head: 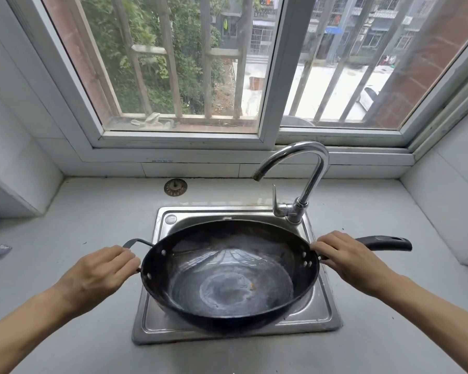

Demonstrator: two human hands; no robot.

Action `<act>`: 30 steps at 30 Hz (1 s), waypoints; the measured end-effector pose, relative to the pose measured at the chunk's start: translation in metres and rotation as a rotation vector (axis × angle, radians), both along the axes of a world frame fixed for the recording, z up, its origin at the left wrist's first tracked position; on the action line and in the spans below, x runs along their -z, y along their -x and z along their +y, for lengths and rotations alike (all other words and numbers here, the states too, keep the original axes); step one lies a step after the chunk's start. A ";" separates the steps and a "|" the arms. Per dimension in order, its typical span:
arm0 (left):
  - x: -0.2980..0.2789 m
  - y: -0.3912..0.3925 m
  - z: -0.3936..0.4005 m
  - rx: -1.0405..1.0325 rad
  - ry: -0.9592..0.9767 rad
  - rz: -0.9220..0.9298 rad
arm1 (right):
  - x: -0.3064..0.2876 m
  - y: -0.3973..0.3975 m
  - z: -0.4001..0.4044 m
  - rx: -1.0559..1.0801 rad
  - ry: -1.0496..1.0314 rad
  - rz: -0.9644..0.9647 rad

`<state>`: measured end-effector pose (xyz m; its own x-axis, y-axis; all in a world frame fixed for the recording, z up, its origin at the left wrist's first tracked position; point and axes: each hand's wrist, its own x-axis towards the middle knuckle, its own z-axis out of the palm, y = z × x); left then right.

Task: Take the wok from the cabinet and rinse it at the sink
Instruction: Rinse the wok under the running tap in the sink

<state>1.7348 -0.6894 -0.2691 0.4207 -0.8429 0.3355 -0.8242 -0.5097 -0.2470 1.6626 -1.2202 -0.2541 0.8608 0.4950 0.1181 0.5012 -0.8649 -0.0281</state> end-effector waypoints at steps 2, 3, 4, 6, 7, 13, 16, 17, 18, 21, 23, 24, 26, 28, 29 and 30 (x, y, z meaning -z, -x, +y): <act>0.002 -0.002 0.001 0.005 0.001 0.027 | -0.002 0.000 0.001 0.001 -0.020 0.023; 0.005 -0.002 0.003 0.005 0.004 0.048 | -0.002 0.000 0.001 0.005 -0.034 0.045; 0.007 -0.003 0.005 0.000 0.009 0.075 | -0.001 0.001 0.001 0.013 -0.049 0.073; 0.011 -0.003 0.009 -0.017 0.013 0.120 | 0.003 0.004 -0.001 0.031 -0.079 0.132; 0.012 -0.003 0.011 -0.023 0.014 0.134 | 0.004 0.006 -0.001 0.038 -0.092 0.153; -0.008 0.000 0.007 0.015 0.012 0.105 | -0.001 0.013 0.003 0.035 -0.073 0.154; -0.016 0.005 0.003 0.063 -0.047 0.009 | -0.005 0.014 0.006 0.031 -0.028 0.125; -0.018 0.007 0.003 0.066 -0.054 -0.015 | -0.008 0.014 0.007 0.035 -0.016 0.111; -0.018 0.008 0.003 0.062 -0.052 -0.033 | -0.011 0.015 0.008 0.039 -0.006 0.095; -0.022 0.008 0.006 0.044 -0.026 -0.046 | -0.025 0.023 0.013 0.056 0.018 0.065; -0.026 0.009 0.009 0.052 -0.017 -0.047 | -0.034 0.030 0.016 0.077 0.032 0.064; -0.029 0.011 0.009 0.057 -0.018 -0.046 | -0.038 0.033 0.018 0.089 0.038 0.066; -0.032 0.013 0.009 0.067 -0.013 -0.041 | -0.046 0.041 0.020 0.111 0.048 0.059; -0.035 0.013 0.009 0.077 0.011 -0.036 | -0.053 0.050 0.022 0.129 0.066 0.039; -0.035 0.012 0.008 0.087 0.019 -0.029 | -0.056 0.056 0.023 0.137 0.076 0.036; -0.036 0.011 0.007 0.100 0.022 -0.024 | -0.058 0.062 0.024 0.146 0.083 0.034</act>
